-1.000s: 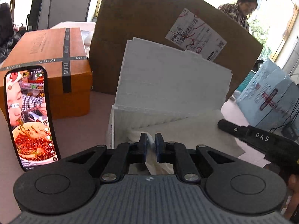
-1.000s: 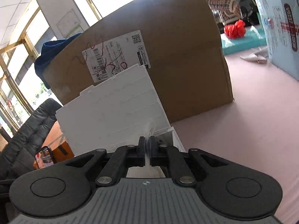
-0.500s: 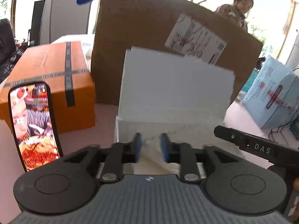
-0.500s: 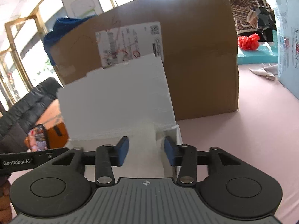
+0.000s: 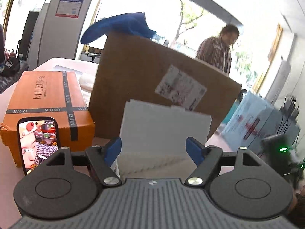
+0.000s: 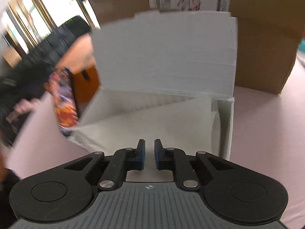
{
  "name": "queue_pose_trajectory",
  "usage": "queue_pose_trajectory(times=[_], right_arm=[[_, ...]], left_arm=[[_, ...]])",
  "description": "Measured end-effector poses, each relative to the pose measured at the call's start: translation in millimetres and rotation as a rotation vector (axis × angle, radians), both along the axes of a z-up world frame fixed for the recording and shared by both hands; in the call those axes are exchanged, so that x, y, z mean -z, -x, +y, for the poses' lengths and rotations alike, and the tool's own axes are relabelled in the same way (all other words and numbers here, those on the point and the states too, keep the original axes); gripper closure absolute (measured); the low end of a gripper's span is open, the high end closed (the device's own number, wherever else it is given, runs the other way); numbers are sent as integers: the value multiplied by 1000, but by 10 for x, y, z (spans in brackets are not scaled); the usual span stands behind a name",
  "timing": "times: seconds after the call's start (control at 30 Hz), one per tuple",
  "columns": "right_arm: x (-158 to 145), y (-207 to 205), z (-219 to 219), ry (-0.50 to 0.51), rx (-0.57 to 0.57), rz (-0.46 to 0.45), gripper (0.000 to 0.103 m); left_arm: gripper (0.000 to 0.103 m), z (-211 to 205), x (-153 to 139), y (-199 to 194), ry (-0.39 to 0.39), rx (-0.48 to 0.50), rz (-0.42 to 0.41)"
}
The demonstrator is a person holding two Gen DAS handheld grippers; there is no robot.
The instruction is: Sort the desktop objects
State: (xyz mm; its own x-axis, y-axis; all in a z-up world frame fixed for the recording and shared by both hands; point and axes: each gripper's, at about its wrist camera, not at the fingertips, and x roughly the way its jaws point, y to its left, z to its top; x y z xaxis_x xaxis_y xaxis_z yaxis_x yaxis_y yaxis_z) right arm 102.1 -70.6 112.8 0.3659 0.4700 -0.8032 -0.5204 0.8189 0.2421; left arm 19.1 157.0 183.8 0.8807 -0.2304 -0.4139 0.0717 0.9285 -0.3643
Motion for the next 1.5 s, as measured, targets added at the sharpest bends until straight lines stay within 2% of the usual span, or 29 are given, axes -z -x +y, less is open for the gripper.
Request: queue_pose_trajectory(times=[0.1, 0.17, 0.3, 0.43, 0.5, 0.57, 0.63, 0.73, 0.87, 0.93, 1.0, 1.03, 1.07, 1.17, 1.23, 1.5], right_arm=[[112, -131, 171, 92, -7, 57, 93], [175, -163, 237, 110, -14, 78, 93], [182, -150, 328, 108, -9, 58, 93], [175, -156, 339, 85, 6, -16, 93], [110, -154, 299, 73, 27, -43, 89], [-23, -92, 255, 80, 33, -86, 68], [-140, -36, 223, 110, 44, -106, 61], [-187, -46, 216, 166, 61, -52, 61], [-38, -115, 330, 235, 25, 68, 60], [76, -172, 369, 260, 37, 102, 57], [152, -212, 410, 278, 45, 98, 53], [181, -226, 435, 285, 47, 88, 44], [203, -234, 463, 285, 48, 82, 30], [270, -198, 599, 289, 51, 61, 11], [306, -187, 669, 295, 61, 51, 2], [208, -179, 627, 275, 65, 56, 3]], left_arm=[[31, 45, -57, 47, 9, -3, -24], [31, 69, -90, 66, 20, 8, -35], [30, 99, -131, 98, 42, 17, -54], [30, 104, -148, 122, 56, 20, -59], [30, 105, -162, 145, 58, 20, -70], [29, 108, -177, 163, 60, 21, -81], [29, 112, -185, 174, 62, 21, -86], [29, 117, -185, 179, 68, 22, -85], [28, 110, -191, 205, 73, 26, -87], [27, 104, -199, 224, 73, 29, -93], [26, 106, -205, 236, 73, 30, -99], [26, 109, -207, 240, 75, 29, -100], [25, 111, -208, 243, 76, 29, -102], [25, 121, -206, 239, 86, 25, -101], [25, 126, -201, 231, 91, 25, -97], [24, 69, -134, 131, 40, 13, -73]])
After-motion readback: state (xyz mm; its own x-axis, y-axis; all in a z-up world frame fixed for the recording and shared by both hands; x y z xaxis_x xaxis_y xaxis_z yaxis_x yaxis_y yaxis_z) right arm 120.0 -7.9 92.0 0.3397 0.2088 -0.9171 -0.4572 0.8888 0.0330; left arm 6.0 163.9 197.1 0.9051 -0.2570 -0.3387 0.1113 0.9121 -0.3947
